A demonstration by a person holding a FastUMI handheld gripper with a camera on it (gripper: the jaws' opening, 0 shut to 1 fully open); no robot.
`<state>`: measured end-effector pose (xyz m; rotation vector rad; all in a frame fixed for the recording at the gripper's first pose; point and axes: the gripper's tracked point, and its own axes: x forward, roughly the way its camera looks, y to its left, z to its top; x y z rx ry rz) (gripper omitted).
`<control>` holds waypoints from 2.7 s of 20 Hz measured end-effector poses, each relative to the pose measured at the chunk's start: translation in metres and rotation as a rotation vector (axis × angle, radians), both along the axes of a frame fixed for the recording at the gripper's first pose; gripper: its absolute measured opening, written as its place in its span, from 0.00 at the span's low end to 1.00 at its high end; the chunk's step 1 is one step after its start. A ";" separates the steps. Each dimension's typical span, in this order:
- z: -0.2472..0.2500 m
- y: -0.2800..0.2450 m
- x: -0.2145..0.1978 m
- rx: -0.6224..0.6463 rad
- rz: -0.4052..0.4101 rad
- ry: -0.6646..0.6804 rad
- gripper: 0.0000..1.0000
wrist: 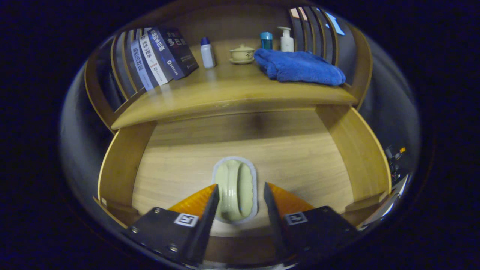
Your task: Pull open the drawer, take out the items inside it, and place them on the countertop above the cabinet.
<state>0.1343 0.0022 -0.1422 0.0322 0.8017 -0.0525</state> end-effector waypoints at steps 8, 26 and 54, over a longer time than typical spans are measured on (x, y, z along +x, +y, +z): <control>0.035 0.021 0.006 0.062 0.092 -0.166 0.14; 0.249 0.016 0.022 0.058 0.108 -0.623 0.13; 0.148 0.006 0.205 0.251 -0.054 -0.574 0.26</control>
